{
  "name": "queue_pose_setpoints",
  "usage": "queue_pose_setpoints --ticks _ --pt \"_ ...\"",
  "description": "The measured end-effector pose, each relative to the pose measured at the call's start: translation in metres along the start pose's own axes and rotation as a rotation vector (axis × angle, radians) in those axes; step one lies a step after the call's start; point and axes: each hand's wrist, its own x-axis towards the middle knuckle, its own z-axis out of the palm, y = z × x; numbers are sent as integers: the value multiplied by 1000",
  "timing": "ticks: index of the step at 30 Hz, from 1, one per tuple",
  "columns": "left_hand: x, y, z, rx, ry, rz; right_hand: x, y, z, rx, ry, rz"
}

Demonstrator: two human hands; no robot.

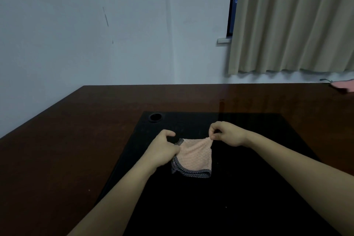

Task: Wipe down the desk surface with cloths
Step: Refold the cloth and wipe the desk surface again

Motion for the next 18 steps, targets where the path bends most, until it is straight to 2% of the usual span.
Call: queue_pose_setpoints --ticks 2,11,15,18 --pt "1 -5 1 -91 -11 -28 -4 2 -2 7 -9 -13" --pt "6 1 5 -21 6 52 0 -7 6 -59 -13 -64" --pt "7 0 5 -8 8 126 -2 -5 4 165 19 -45" --pt "8 -5 5 -132 0 162 -6 0 0 357 76 -35"
